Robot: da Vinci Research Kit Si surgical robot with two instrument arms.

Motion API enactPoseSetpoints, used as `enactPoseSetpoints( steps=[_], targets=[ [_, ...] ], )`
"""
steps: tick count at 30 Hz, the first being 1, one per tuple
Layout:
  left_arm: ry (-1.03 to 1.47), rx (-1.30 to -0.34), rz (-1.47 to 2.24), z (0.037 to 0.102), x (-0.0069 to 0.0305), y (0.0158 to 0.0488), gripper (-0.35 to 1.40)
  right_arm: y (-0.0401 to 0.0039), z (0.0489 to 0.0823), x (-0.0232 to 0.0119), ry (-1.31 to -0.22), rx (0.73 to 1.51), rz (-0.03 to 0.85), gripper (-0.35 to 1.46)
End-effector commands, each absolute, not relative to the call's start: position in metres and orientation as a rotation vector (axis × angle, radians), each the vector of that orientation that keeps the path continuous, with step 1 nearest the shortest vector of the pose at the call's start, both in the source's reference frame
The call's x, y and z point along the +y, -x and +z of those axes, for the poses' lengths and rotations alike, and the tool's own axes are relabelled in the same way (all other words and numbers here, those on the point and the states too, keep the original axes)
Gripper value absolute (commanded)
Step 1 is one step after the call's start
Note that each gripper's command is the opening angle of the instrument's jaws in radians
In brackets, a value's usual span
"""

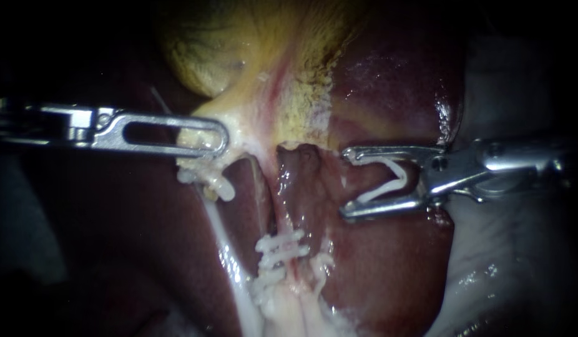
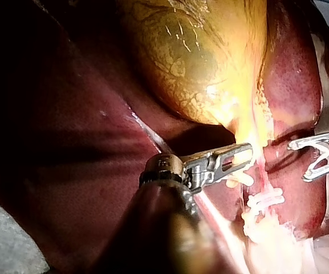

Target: Clipping third clip right tube

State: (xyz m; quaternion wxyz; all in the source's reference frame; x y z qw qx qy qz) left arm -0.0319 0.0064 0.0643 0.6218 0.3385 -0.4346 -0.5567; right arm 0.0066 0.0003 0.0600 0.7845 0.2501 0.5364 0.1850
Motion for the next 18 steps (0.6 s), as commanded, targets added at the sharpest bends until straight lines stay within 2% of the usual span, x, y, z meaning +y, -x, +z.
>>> enactPoseSetpoints(
  steps=[1,18],
  targets=[
    [-0.777,-0.998,-1.280,0.0642,0.0064,0.0319,-0.35,-0.0071,0.0604,0.0002,-0.550,1.157,0.408,0.48],
    [-0.781,-0.998,-1.277,0.0641,0.0061,0.0319,-0.35,-0.0142,0.0642,-0.0015,-0.633,1.149,0.439,0.48]
  ],
)
